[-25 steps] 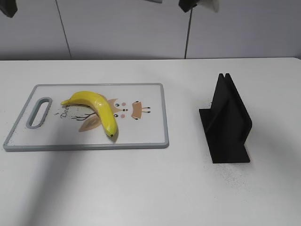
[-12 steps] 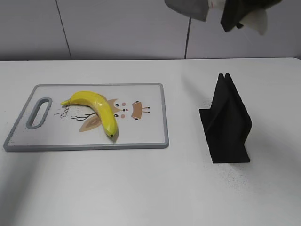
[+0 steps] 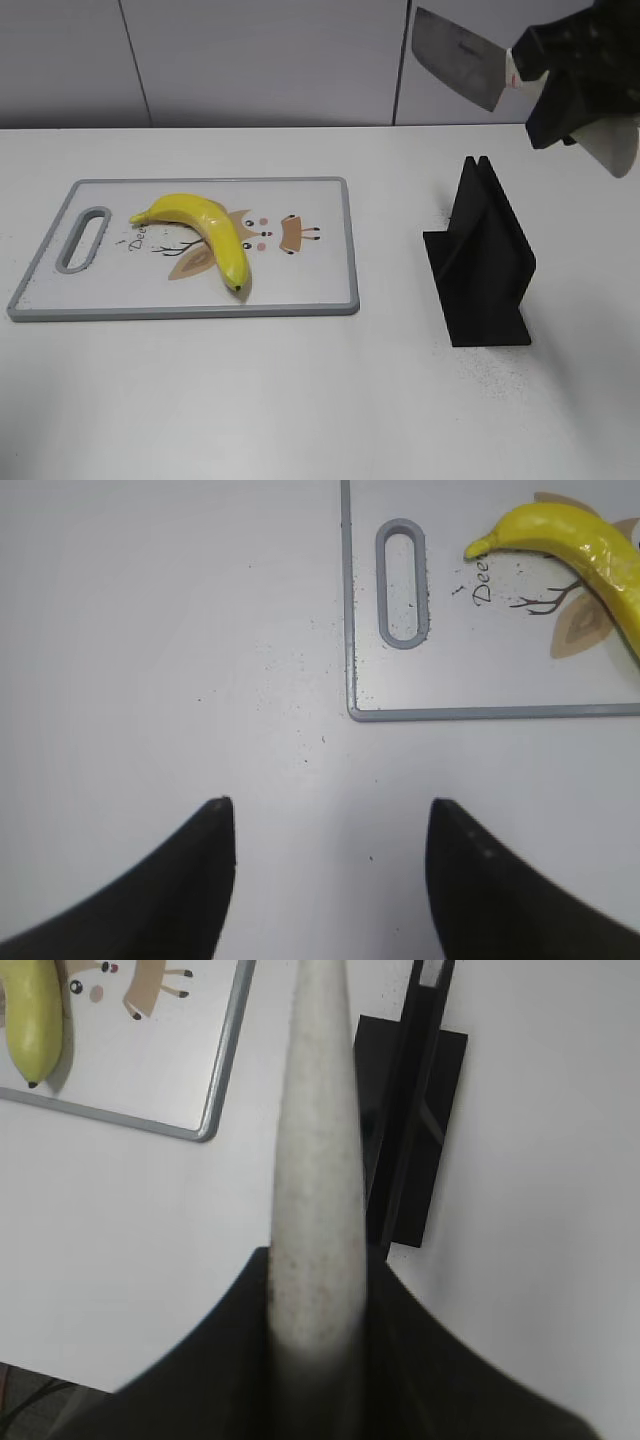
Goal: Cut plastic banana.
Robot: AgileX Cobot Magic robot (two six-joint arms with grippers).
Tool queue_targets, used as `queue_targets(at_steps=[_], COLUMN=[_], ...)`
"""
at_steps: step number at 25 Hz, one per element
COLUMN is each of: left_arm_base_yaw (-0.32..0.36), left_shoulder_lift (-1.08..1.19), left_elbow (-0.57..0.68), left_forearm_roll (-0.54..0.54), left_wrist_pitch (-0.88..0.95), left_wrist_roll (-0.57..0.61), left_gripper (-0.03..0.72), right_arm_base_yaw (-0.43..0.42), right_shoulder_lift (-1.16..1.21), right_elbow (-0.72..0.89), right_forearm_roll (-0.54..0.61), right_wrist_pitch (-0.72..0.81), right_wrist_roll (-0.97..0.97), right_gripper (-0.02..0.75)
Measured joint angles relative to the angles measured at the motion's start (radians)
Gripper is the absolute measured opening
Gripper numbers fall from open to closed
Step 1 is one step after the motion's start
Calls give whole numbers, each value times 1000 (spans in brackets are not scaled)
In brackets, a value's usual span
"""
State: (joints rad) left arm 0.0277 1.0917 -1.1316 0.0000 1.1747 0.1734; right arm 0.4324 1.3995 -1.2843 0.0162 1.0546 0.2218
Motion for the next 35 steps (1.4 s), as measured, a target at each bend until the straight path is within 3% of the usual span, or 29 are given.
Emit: queue_targets(at_steps=[10,18,26,35], left_arm_base_yaw=[0,0,0,0], left_shoulder_lift=[-435,-755,-994,-1048], left_elbow=[319,516,608,664], left_forearm_roll=[62,39,-37,-53], left_wrist_pitch=[-73,-101,-93,-90], left_wrist_roll=[3,3,3,3], left_gripper=[590,590,590,590], right_arm_base_yaw=[0,0,0,0], right_shoulder_lift=[-205,-286,-311,-303], right_elbow=[250,395,486,518], right_forearm_roll=[-4,-54,-72,-100], right_wrist_pitch=[-129,-151,-197,-325], right_wrist_roll=[95,173,192,193], right_gripper=[162,162,162,162])
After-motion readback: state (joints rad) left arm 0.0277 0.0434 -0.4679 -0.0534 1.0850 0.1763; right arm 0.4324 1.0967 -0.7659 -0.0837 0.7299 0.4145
